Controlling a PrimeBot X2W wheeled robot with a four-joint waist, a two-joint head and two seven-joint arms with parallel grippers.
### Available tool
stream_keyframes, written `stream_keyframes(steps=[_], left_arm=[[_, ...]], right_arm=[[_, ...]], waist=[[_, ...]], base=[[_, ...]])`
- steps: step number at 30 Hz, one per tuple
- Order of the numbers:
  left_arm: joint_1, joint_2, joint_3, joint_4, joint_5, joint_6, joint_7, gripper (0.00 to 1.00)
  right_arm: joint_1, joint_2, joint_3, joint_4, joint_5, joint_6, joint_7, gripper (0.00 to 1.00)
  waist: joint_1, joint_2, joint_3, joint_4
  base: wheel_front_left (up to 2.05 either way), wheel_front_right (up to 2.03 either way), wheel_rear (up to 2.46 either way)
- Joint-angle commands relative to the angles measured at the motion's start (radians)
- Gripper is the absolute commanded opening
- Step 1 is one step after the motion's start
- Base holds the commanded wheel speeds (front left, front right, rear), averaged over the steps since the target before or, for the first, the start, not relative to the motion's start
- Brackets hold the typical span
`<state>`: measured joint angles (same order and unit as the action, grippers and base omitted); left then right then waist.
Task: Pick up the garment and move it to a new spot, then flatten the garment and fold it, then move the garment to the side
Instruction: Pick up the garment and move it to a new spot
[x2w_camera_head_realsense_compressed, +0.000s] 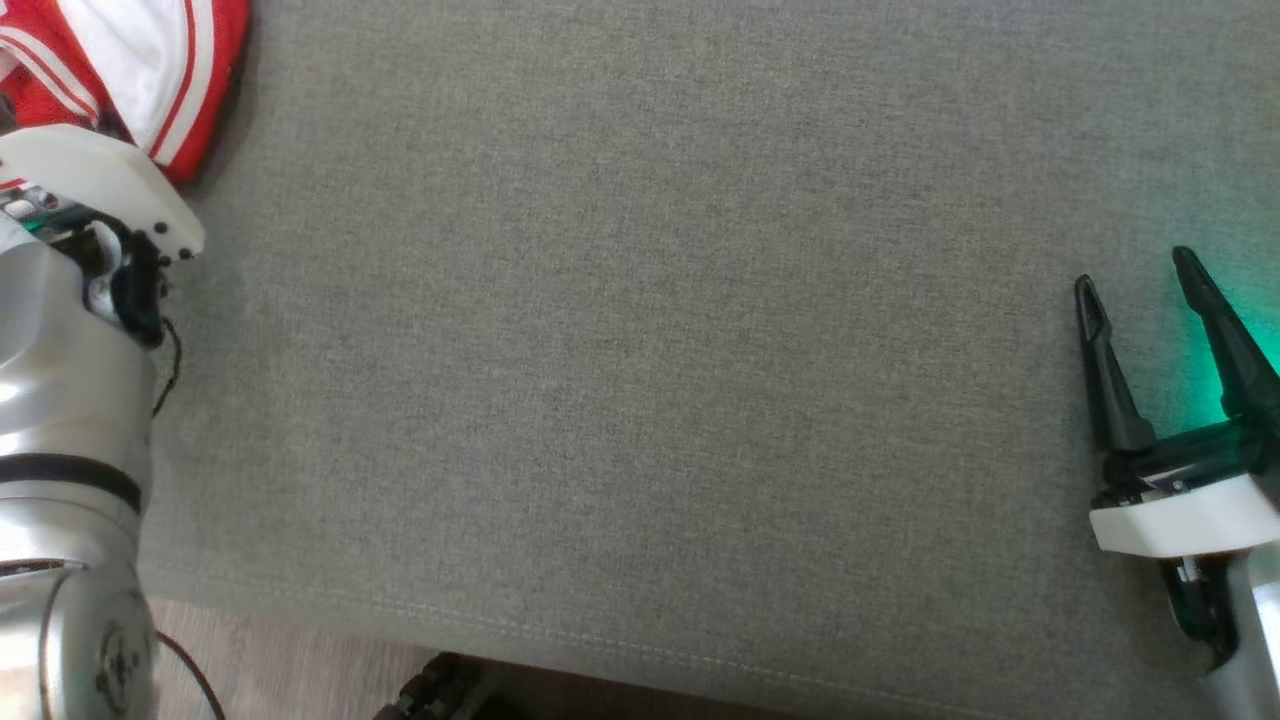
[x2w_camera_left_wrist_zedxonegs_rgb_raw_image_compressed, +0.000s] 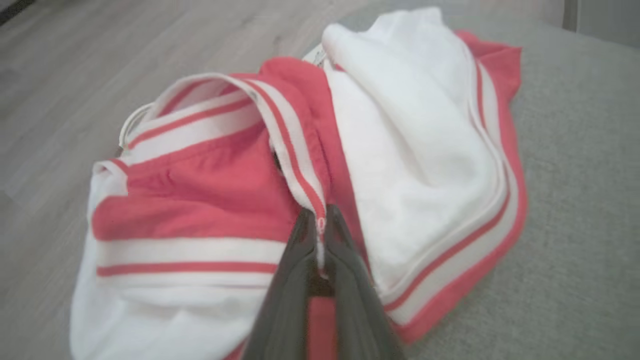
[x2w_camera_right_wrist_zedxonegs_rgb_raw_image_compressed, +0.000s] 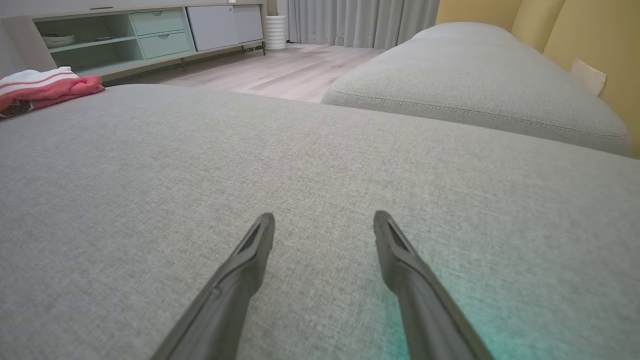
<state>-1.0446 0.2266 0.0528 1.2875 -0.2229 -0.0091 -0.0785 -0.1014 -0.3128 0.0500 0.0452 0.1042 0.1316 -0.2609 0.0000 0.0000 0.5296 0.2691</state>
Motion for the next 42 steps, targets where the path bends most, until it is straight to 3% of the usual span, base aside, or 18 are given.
stream_keyframes(steps=[1, 5, 10, 21, 32, 42], left_arm=[[-0.021, 0.083, 0.006, -0.026, 0.009, -0.008, -0.041, 0.0], [-0.051, 0.113, -0.027, -0.052, 0.035, -0.041, -0.139, 0.0], [-0.084, 0.14, -0.086, -0.131, 0.083, -0.076, -0.179, 0.0], [-0.121, 0.123, -0.236, -0.444, 0.141, -0.117, -0.183, 0.0], [-0.173, 0.091, -0.419, -0.596, -0.012, -0.121, -0.117, 0.0], [-0.143, 0.083, -0.52, -0.649, -0.091, -0.121, -0.098, 0.0]], right_arm=[[0.006, -0.007, 0.013, 0.001, -0.01, -0.001, -0.001, 1.0], [-0.005, 0.012, 0.026, 0.013, -0.006, -0.001, -0.001, 1.0], [-0.01, 0.061, 0.048, 0.035, 0.004, -0.001, -0.001, 1.0], [0.018, 0.171, 0.067, 0.062, 0.022, -0.001, -0.001, 1.0], [0.04, 0.227, 0.084, 0.026, 0.032, -0.001, -0.001, 1.0], [0.06, 0.244, 0.082, 0.02, 0.028, -0.001, -0.001, 1.0]], waist=[[0.0, 0.0, -0.009, 0.0], [0.0, 0.0, -0.053, -0.004], [0.0, 0.0, -0.154, -0.028], [0.0, 0.0, -0.364, -0.181], [0.0, 0.0, -0.463, -0.412], [0.0, 0.0, -0.481, -0.501]], base=[[0.0, 0.0, 0.0], [0.0, 0.0, 0.0], [0.0, 0.0, 0.0], [0.0, 0.0, 0.0], [0.0, 0.0, 0.0], [0.0, 0.0, 0.0]])
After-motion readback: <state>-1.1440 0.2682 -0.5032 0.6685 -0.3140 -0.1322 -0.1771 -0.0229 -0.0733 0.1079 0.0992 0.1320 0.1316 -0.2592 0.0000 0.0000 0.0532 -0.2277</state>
